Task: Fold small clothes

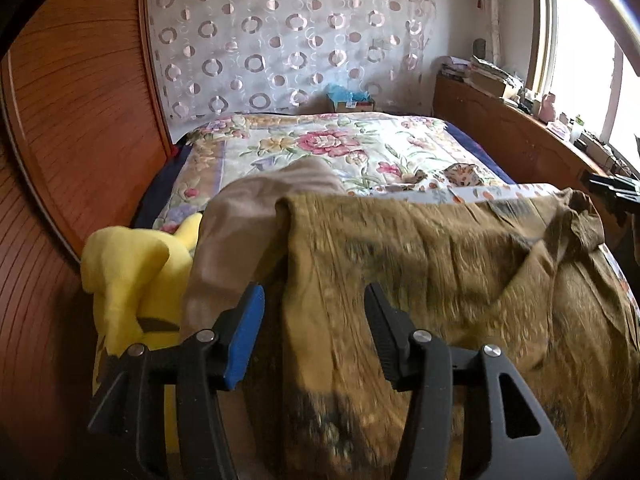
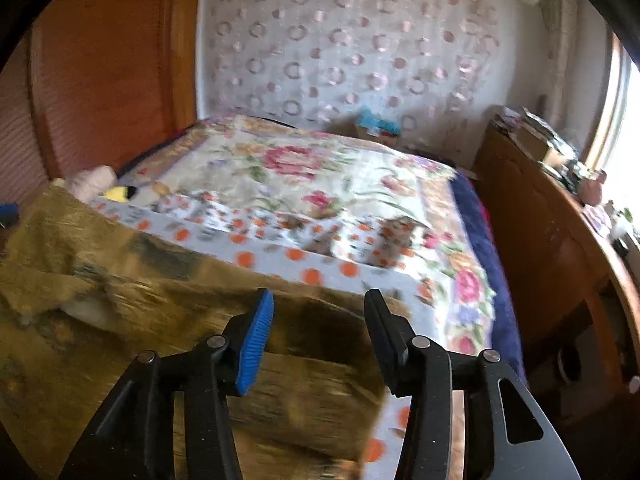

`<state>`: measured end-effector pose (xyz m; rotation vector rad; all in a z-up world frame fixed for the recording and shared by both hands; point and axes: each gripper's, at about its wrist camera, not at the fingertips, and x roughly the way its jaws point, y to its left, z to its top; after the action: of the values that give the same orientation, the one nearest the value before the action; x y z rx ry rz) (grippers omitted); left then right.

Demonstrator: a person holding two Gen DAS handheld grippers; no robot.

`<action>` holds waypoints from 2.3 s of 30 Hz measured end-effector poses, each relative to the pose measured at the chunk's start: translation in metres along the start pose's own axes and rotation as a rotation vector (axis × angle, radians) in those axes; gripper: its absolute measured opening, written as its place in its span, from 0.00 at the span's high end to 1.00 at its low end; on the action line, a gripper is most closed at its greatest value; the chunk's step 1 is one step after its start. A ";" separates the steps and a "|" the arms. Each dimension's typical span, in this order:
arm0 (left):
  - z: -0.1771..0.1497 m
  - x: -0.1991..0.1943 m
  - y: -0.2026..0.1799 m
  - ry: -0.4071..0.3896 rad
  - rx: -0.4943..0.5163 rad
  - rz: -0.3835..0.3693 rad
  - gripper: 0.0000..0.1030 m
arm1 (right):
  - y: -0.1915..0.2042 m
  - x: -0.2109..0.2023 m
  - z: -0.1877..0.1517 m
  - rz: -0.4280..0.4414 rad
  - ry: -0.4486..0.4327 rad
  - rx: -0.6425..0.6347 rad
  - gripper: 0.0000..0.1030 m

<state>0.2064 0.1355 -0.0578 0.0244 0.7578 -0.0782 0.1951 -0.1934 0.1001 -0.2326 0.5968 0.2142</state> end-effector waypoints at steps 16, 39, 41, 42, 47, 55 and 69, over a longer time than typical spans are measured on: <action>-0.045 -0.017 -0.006 0.045 -0.015 -0.031 0.32 | 0.123 -0.028 -0.013 0.123 0.035 -0.190 0.88; -0.070 -0.059 -0.008 -0.020 -0.036 -0.011 0.32 | 0.100 -0.185 -0.161 0.226 -0.020 -0.027 0.79; -0.069 -0.055 -0.009 -0.017 -0.032 -0.010 0.32 | 0.091 -0.194 -0.163 0.207 -0.030 -0.013 0.67; -0.068 -0.053 -0.010 -0.017 -0.030 -0.012 0.32 | 0.085 -0.193 -0.162 0.201 -0.034 -0.003 0.59; -0.065 -0.041 -0.014 0.006 -0.014 -0.013 0.36 | 0.048 -0.189 -0.163 0.136 -0.049 0.062 0.55; -0.067 -0.025 -0.003 0.047 -0.021 0.017 0.38 | -0.012 -0.154 -0.185 -0.002 0.040 0.166 0.55; -0.072 -0.009 0.005 0.093 -0.038 -0.006 0.47 | -0.023 -0.111 -0.191 0.003 0.124 0.204 0.55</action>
<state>0.1510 0.1449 -0.1039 -0.0107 0.8522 -0.0683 0.0110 -0.2825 0.0141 -0.0474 0.7369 0.1409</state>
